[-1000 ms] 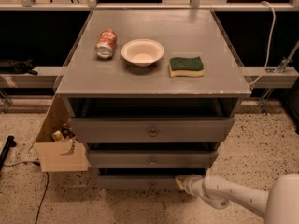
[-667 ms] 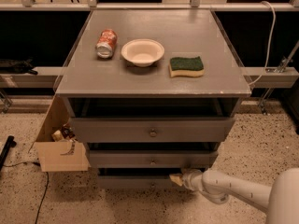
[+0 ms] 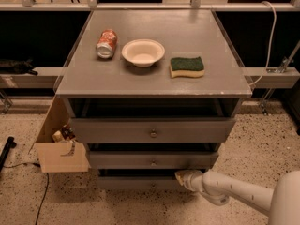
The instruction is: Open bottom drawer
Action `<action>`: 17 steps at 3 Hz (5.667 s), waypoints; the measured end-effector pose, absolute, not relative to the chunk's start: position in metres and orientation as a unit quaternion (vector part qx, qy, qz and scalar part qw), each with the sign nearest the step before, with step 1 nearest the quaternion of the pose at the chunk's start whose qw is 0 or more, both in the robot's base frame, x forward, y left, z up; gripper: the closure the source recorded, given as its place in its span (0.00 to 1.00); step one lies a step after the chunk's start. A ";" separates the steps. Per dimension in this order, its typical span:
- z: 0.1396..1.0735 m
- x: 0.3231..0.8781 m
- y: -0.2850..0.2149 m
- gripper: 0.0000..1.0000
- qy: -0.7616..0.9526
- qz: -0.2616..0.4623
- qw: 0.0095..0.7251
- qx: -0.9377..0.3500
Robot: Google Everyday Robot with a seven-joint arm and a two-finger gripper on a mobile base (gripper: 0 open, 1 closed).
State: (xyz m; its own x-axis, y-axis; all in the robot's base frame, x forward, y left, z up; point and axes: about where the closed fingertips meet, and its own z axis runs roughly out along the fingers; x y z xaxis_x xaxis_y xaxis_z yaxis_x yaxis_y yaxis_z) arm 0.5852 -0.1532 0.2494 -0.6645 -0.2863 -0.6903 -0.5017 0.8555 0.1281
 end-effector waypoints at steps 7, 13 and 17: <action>0.238 0.581 -0.155 0.95 0.894 0.178 0.377 -0.164; 0.209 0.606 -0.159 0.87 0.902 0.134 0.386 -0.143; 0.206 0.611 -0.152 0.89 0.902 0.129 0.384 -0.151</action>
Offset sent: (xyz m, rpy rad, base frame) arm -0.0368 -0.0289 -0.0134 0.1130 -0.0146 -0.0673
